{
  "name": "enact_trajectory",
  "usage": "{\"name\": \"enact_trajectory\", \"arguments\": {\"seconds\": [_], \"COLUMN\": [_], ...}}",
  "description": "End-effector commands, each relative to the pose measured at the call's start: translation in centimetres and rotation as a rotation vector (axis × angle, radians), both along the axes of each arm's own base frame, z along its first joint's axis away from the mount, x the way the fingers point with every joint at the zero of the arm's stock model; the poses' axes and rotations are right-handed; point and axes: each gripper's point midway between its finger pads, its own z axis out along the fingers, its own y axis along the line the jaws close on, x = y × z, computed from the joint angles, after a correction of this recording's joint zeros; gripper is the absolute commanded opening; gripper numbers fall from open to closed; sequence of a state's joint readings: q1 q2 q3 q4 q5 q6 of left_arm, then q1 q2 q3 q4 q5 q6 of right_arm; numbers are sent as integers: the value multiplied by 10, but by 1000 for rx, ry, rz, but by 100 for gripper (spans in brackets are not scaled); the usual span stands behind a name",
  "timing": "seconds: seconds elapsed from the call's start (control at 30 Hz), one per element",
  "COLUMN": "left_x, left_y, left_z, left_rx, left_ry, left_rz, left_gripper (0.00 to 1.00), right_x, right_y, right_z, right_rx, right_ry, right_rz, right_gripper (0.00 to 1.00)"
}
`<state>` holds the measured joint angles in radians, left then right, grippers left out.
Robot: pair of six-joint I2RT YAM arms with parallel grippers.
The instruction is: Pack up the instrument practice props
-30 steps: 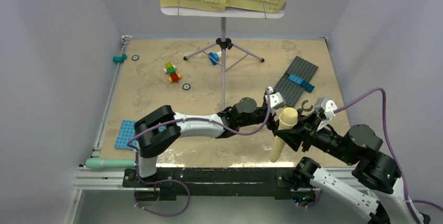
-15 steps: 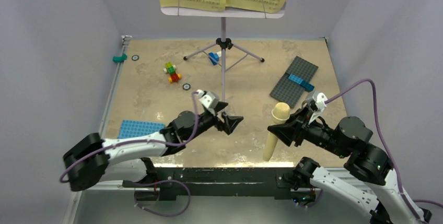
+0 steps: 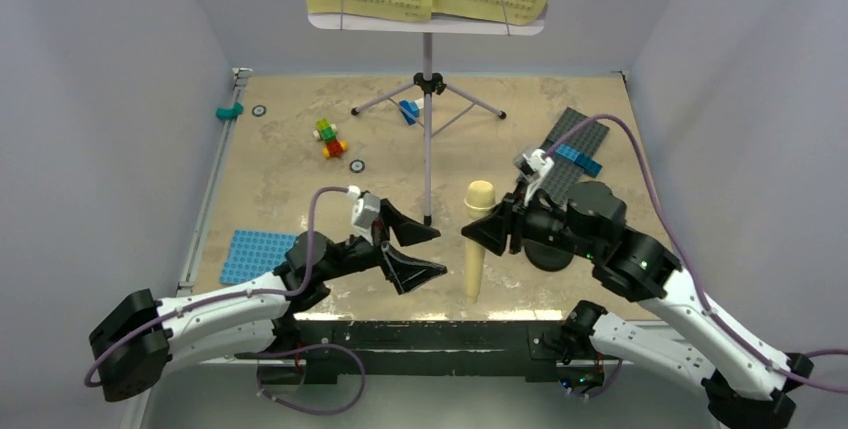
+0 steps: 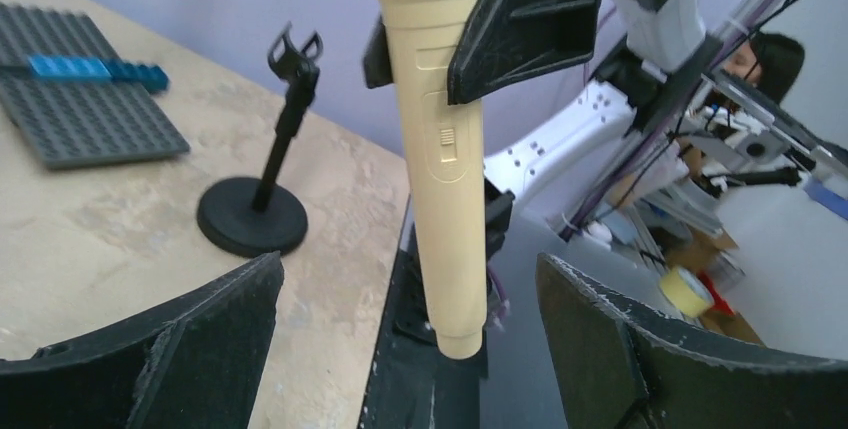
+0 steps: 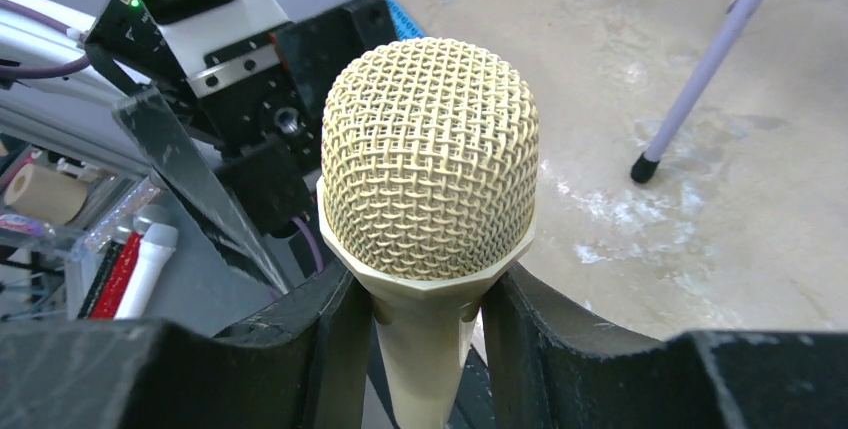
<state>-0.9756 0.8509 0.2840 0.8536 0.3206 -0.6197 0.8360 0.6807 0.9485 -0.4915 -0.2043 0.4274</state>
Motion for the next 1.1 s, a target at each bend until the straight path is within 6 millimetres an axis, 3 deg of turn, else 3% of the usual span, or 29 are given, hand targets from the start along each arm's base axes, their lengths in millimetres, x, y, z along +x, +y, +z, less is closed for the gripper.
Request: {"name": "enact_trajectory", "arguments": {"seconds": [0.0,0.23,0.47,0.57,0.7,0.83,0.87,0.9,0.97,1.03,1.07], "left_x": [-20,-20,-14,-14,-15,-15,-14,-12,-3,14,27], "left_y": [-16,-29,-41,-43,-43,-40,-38,-36,-28,-16,-7], "left_z": [17,17,7,7,3,0,0,0,-4,-11,-32], "left_rx": [-36,-58,-32,-38,-28,-28,-34,-38,-31,22,118], "left_ry": [-6,15,58,60,64,78,80,85,97,129,200], "left_rz": [-174,-223,-240,-249,-254,-241,-229,-210,-128,7,100], "left_gripper": [100,100,98,80,44,16,7,0,0,0,0], "right_x": [0,4,1,1,2,1,1,1,1,4,5], "right_y": [32,48,57,57,51,46,45,44,41,35,32], "right_z": [28,17,21,18,15,15,15,14,10,5,4], "right_rx": [143,138,172,173,169,169,166,162,127,89,81], "right_ry": [-8,25,30,29,14,1,1,3,11,12,10], "right_rz": [91,114,147,146,128,115,110,106,98,65,56], "right_gripper": [0,0,0,0,0,0,8,22,48,61,64]}}
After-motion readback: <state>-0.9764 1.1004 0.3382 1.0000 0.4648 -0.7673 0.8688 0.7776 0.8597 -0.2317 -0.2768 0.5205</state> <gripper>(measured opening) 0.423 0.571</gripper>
